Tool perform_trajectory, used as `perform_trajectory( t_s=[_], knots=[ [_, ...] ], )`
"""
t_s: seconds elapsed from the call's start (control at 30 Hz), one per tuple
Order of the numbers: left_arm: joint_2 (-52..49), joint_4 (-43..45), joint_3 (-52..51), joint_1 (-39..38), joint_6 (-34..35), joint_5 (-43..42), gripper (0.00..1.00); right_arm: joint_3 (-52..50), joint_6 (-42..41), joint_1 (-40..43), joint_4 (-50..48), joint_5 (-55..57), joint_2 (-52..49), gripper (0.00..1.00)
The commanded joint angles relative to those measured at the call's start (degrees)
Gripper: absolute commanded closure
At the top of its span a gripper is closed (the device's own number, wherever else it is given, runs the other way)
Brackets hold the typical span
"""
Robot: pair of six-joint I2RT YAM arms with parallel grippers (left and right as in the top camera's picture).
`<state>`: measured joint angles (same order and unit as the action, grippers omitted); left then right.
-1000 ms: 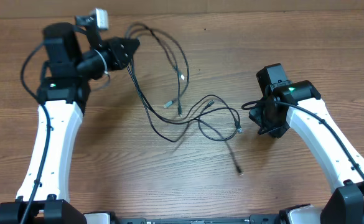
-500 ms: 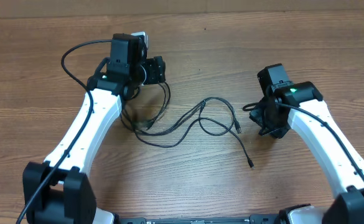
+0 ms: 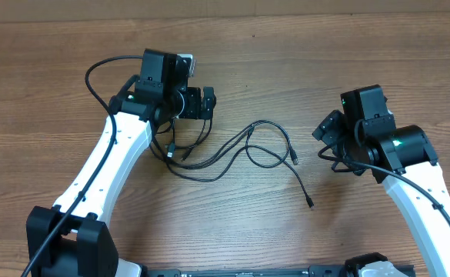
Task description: Untangle cables
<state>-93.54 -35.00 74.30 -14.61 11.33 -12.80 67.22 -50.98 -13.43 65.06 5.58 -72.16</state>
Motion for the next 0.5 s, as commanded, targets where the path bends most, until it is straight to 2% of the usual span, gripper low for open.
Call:
perform_trajectory(
  t_s=[0.0,0.1,0.13,0.2,0.27,0.37,0.47],
  knots=[
    [1.3,-1.1,0.4,0.0,-1.9,-1.2,0.00,0.4,0.0,0.3,0.7,0.8,0.4,0.17],
    [1.3,-3.5,0.4,0.0,6.9,5.9,0.00,0.4,0.1,0.3,1.8,0.9,0.4,0.11],
    [1.3,-6.3,0.4,0.0,14.1,12.4,0.01,0.4,0.1,0.3,1.9,0.9,0.4,0.07],
    [1.3,-8.7,0.4,0.0,20.0,17.7,0.00,0.4,0.1,0.3,1.9,0.9,0.4,0.04],
    [1.3,-9.8,0.4,0.0,23.6,20.7,0.00,0.4,0.1,0.3,1.9,0.9,0.4,0.02],
    [1.3,-9.4,0.4,0.1,25.1,22.5,0.00,0.3,0.1,0.3,1.9,0.9,0.4,0.00],
    [0.6,-8.3,0.3,0.1,25.1,23.9,0.06,0.3,0.1,0.3,1.9,0.9,0.4,0.00]
  ],
)
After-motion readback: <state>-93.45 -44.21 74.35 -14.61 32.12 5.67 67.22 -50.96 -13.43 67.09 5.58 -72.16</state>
